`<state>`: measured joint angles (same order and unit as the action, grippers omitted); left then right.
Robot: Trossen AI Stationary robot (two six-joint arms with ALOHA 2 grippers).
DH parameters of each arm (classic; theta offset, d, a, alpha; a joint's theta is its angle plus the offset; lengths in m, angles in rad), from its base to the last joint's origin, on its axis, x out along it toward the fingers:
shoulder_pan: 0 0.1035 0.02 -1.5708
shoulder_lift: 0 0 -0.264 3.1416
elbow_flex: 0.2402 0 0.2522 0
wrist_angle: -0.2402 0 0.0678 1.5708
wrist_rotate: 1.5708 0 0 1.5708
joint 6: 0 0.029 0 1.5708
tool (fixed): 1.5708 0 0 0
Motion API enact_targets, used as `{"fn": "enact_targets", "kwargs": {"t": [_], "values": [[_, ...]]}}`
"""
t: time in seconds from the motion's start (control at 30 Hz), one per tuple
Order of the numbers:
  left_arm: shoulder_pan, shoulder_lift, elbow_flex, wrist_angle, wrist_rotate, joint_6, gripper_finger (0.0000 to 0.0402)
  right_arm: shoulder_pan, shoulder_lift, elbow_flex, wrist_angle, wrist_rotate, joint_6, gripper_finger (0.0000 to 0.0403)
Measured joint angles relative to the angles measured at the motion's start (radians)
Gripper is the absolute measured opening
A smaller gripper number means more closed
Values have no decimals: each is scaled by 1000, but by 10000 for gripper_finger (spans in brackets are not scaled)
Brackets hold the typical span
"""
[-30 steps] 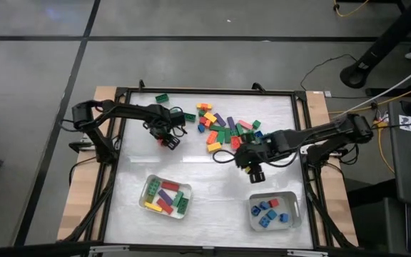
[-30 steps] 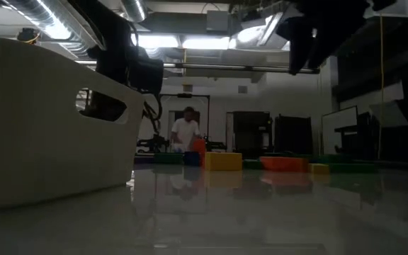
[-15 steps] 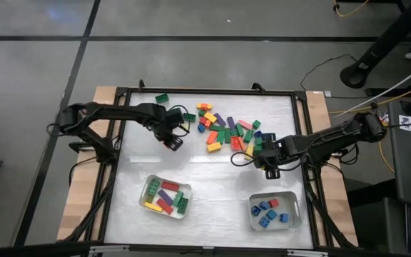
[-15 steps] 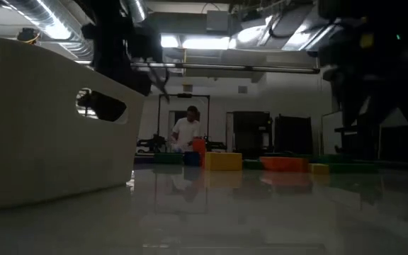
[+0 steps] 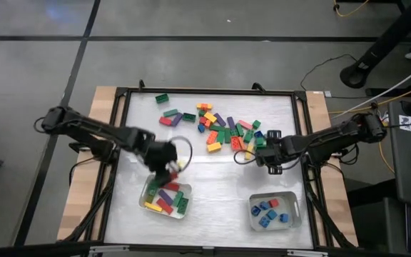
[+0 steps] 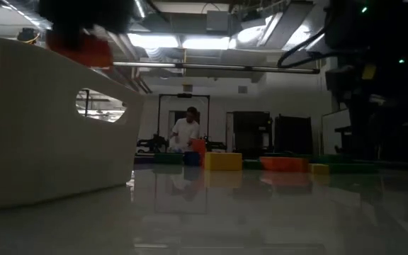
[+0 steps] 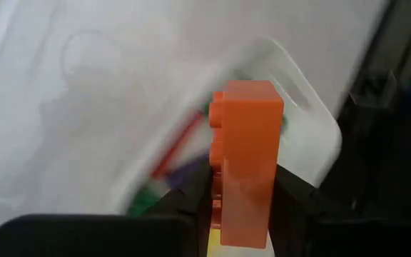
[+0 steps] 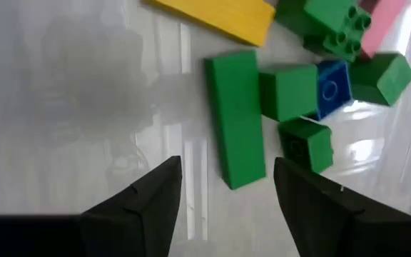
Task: Sort blocks by size
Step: Put the rectangular orange game piece into the white bin, then put the rectangular green block into the white bin
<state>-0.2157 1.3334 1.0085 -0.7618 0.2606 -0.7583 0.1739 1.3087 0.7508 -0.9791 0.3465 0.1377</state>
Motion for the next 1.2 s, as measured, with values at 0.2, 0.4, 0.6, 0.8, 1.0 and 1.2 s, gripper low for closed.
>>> {"fn": "enact_targets", "kwargs": {"t": [0.2,0.4,0.6,0.8,1.0,1.2], "values": [[-168,36,-35,121,-103,-45,90,-129,0,-14,19,-93,-96,221],[-202,71,-54,116,-225,-123,103,-232,0,-14,42,-160,-171,221],[-202,103,-54,116,-228,-125,134,-288,0,-14,44,-260,-213,221],[-202,113,-54,119,-228,-125,171,-302,3,-14,46,-260,-222,221],[-202,113,-54,119,-228,-125,186,-301,4,-14,53,-224,-225,221],[-202,113,-54,120,-228,-125,185,-301,9,-14,55,-218,-225,221]]}}
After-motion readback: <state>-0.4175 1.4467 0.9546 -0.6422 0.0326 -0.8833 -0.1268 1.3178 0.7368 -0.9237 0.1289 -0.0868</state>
